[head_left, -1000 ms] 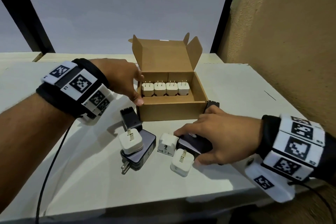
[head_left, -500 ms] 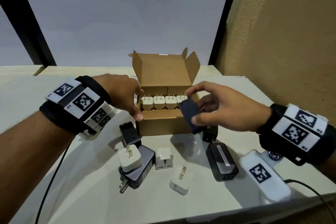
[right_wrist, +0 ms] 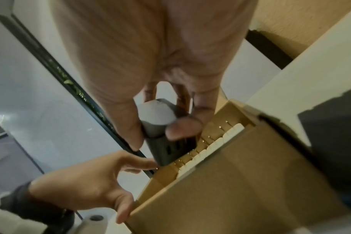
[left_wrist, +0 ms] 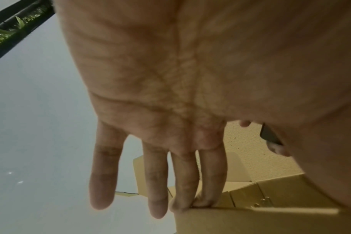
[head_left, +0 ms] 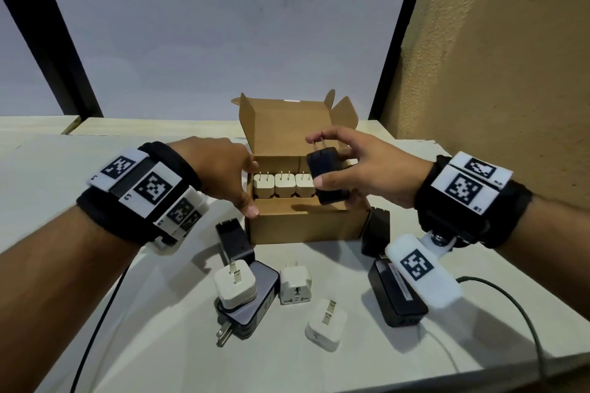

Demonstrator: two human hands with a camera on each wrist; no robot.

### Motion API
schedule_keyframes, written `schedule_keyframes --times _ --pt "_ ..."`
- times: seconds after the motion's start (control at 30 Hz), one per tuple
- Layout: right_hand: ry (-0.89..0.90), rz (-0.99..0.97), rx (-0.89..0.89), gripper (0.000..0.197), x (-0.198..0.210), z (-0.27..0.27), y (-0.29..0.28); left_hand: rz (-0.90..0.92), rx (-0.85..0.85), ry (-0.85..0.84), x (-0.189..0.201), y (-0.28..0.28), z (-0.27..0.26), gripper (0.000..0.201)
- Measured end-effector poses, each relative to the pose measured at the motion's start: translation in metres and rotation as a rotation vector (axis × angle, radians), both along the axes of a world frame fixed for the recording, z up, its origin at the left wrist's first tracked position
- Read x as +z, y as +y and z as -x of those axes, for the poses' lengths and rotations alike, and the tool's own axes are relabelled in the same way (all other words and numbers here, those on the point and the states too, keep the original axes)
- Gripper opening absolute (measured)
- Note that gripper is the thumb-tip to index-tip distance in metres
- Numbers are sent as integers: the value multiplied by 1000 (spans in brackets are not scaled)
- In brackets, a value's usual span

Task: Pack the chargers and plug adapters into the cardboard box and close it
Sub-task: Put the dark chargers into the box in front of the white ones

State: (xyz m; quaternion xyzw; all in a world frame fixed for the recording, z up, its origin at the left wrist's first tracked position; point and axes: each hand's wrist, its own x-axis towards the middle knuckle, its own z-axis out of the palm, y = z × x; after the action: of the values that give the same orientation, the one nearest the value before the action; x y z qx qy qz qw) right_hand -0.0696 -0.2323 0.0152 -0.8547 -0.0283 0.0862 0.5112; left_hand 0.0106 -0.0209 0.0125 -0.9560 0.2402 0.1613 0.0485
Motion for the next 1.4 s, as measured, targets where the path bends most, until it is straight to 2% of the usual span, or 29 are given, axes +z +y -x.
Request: schedule_keyframes --times 0.17,0.43,0.6,0.73,1.1,1.23,1.4 --pt "-67 358 -21 67 -4 -22 24 4 5 5 1 -2 2 97" --pt "-14 536 63 63 -21 -39 46 1 4 -11 -1 -1 0 98" --pt "-12 638 105 46 -30 -42 51 -11 -31 -34 4 0 2 97" --pt "15 718 147 40 -32 -46 52 -16 -42 -31 3 0 1 98" --pt "79 750 182 43 -31 -50 51 -66 -71 -45 3 -1 -2 104" --pt "147 669 137 20 -18 -49 38 -54 -68 -35 2 0 -2 103" --pt "166 663 112 26 -24 -47 34 -56 -77 -37 1 0 -4 105"
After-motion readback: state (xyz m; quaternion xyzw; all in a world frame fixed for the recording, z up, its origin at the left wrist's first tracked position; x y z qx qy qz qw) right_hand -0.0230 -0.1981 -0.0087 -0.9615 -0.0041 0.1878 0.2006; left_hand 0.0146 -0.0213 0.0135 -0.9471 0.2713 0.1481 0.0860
